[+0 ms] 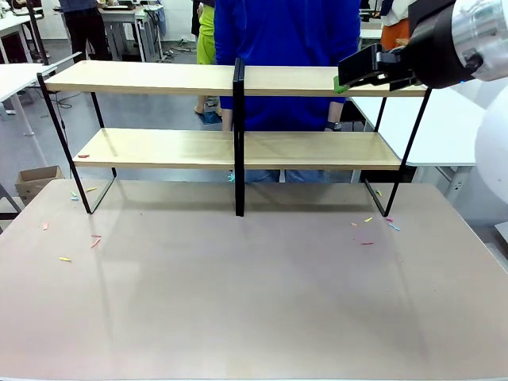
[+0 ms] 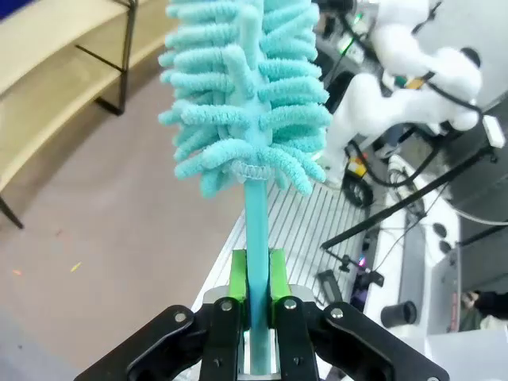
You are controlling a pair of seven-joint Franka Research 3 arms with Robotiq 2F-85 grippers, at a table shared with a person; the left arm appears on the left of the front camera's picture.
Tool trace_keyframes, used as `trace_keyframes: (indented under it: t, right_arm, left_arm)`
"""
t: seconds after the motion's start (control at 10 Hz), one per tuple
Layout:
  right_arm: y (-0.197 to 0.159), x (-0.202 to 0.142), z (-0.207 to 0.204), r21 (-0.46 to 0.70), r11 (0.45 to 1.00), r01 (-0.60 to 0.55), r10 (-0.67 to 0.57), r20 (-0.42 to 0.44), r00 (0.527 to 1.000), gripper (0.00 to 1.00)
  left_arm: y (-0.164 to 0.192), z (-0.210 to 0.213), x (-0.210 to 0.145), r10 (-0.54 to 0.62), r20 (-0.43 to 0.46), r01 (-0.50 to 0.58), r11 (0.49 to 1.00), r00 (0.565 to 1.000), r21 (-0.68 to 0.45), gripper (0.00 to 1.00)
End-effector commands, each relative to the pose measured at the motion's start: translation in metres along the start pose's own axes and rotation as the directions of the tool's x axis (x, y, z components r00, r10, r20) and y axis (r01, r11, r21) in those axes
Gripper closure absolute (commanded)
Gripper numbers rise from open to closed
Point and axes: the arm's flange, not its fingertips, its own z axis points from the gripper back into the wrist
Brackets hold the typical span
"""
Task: Clean the shelves.
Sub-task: Clean another randomly selected level of the Shelf with the Duster, then place the Duster on the table.
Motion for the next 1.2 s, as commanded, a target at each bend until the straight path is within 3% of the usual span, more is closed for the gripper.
trace_keyframes:
  t: [0.0,0.1,1.1]
  right_arm:
    - [0.0,0.001,0.0,0.003,1.0,0.003,-0.003,0.001,1.0,0.0]
    - [0.0,0.001,0.0,0.003,1.0,0.003,-0.003,0.001,1.0,0.0]
    - [0.0,0.001,0.0,0.003,1.0,0.003,-0.003,0.001,1.0,0.0]
  left_arm:
    - [0.018,-0.006,0.011,0.196,0.062,-0.202,0.971,0.979,0.128,0.87]
    - [0.0,0.0,0.0,0.0,0.0,0.0,1.0,1.0,0.0,0.87]
    - [0.0,0.0,0.0,0.0,0.0,0.0,1.0,1.0,0.0,0.87]
